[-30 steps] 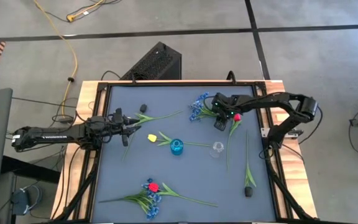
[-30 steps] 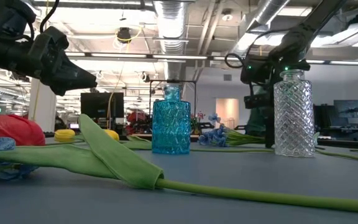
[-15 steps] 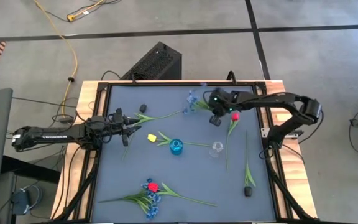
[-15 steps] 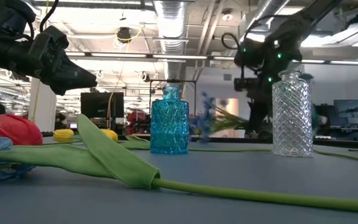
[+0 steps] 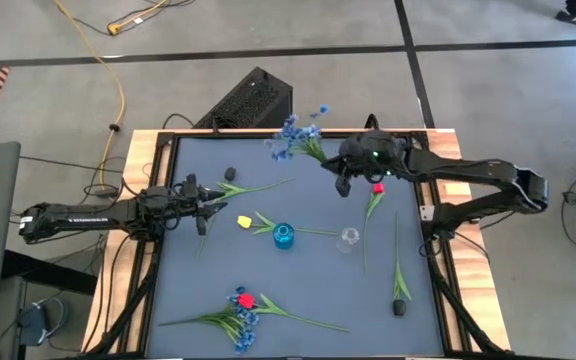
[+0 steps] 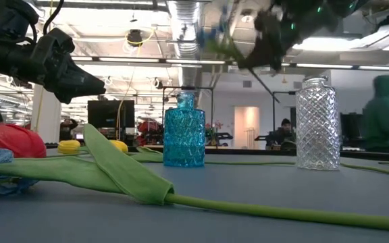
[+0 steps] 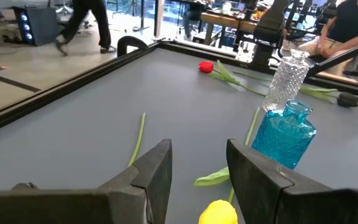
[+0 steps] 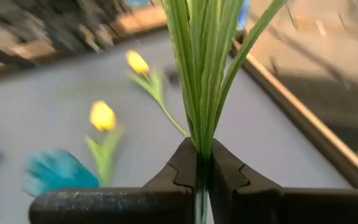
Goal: Sort flowers into vase by color
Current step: Put the top blue flowers into the blue vase
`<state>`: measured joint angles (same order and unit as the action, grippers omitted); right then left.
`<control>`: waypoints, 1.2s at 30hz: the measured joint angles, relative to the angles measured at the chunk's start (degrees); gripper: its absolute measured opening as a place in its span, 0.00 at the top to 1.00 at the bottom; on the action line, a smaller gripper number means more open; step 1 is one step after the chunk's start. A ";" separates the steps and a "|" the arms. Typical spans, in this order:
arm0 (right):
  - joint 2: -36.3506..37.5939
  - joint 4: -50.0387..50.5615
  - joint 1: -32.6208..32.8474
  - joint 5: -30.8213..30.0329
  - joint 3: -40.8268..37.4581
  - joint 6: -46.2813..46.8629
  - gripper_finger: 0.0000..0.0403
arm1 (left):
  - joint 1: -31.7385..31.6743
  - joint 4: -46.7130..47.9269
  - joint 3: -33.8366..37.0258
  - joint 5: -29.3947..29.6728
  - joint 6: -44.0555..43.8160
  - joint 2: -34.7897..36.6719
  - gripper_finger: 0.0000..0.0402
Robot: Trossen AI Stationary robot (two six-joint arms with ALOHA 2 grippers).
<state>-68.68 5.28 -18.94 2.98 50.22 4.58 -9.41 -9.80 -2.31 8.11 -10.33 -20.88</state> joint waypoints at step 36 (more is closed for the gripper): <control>-24.61 -64.03 28.33 -0.41 1.99 -1.63 0.88 | 17.94 -2.22 1.68 6.29 -16.69 0.02 0.65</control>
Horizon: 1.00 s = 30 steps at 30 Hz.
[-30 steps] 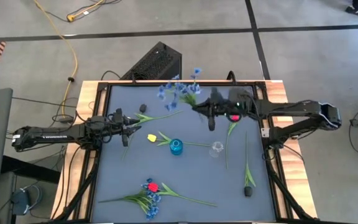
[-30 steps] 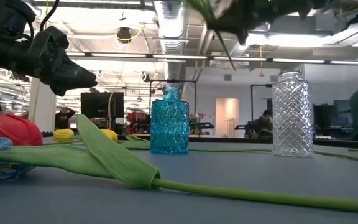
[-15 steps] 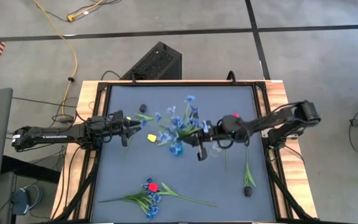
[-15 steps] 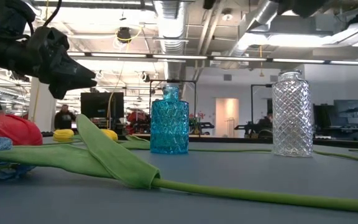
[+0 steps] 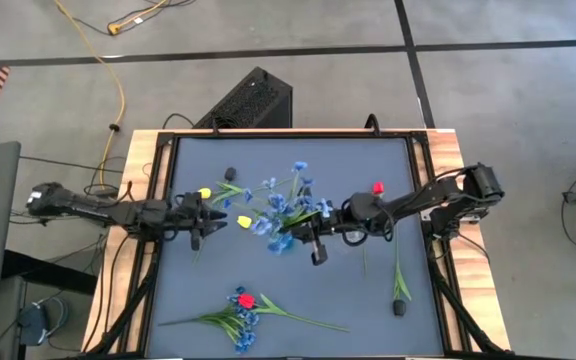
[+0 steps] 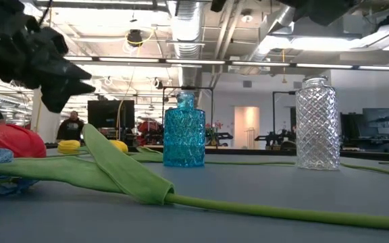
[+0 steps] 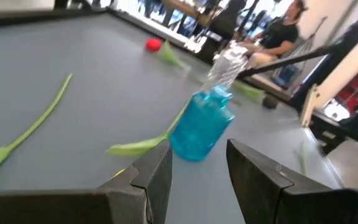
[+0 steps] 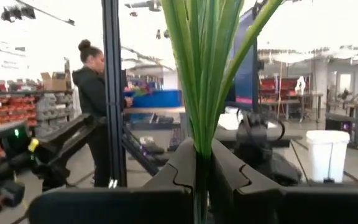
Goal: Sort flowers into vase by color
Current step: Put the top blue flowers into the blue vase
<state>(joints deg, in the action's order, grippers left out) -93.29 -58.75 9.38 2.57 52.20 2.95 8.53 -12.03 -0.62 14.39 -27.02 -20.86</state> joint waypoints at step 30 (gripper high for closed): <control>-5.92 10.34 -3.23 -11.35 0.86 -3.43 0.89 | 7.30 -4.99 0.15 7.36 3.50 -0.61 0.65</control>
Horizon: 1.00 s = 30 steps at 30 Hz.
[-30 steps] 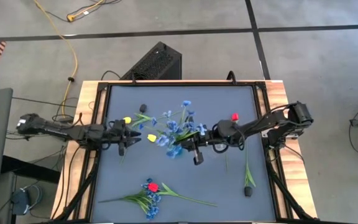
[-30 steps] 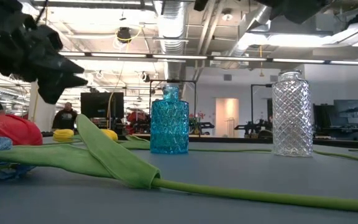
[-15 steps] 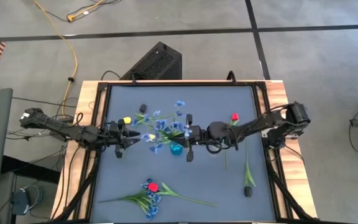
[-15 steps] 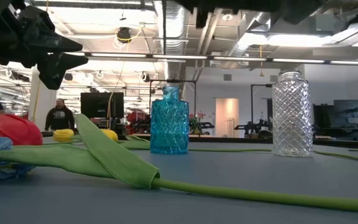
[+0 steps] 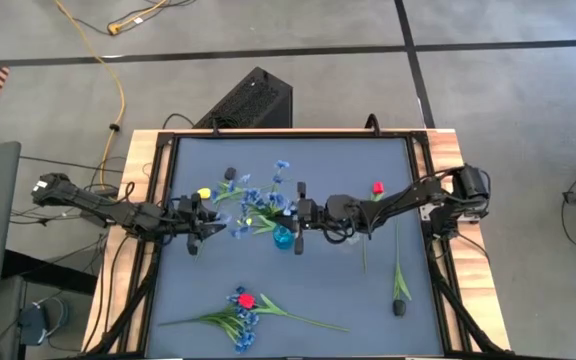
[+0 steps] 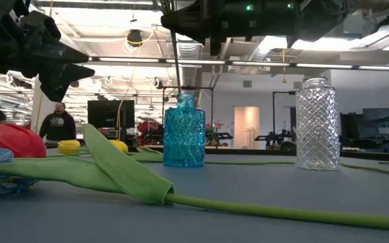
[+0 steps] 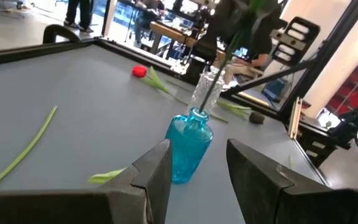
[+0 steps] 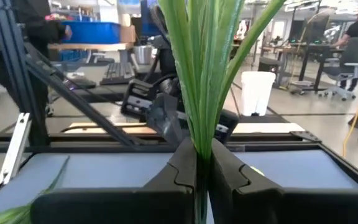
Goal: Sort flowers into vase by color
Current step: Put the top blue flowers into the blue vase
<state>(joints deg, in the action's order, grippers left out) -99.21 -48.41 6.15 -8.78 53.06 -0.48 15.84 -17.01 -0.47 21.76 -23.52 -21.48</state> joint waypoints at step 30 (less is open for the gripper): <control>0.58 8.92 0.08 1.55 -1.90 5.62 0.75 | 0.00 2.29 0.04 1.51 -1.77 0.00 0.65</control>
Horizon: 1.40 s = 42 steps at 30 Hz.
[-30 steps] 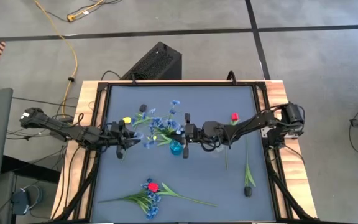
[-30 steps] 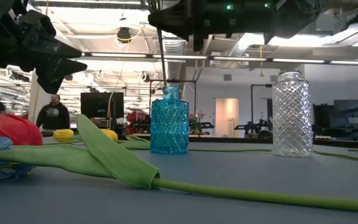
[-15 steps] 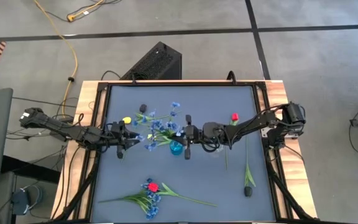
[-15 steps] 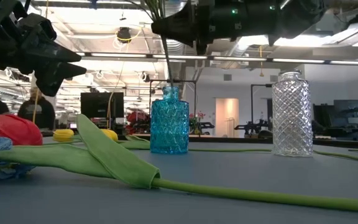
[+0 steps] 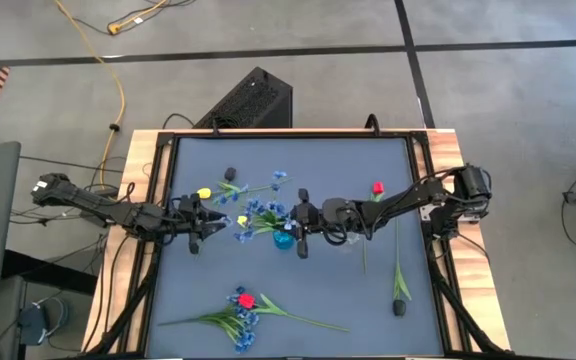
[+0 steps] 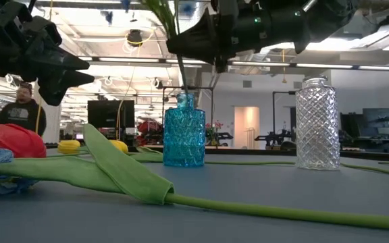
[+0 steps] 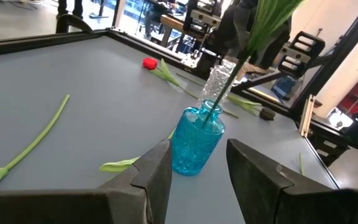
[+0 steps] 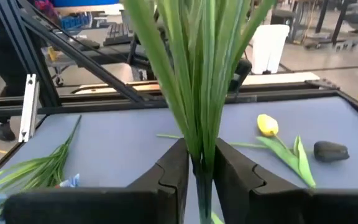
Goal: Sort flowers into vase by color
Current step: Put the top blue flowers into the blue vase, then put the blue flowers into the blue vase
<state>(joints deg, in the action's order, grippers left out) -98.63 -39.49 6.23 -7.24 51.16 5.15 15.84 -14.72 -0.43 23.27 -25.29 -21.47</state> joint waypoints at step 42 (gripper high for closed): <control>12.13 60.19 15.83 -0.10 16.55 20.24 0.44 | 13.86 -0.02 -5.50 -13.33 1.64 -9.14 0.65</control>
<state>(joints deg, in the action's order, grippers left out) -86.50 20.70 22.07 -7.33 67.70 25.39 29.70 -14.74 -5.93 9.94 -23.65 -30.62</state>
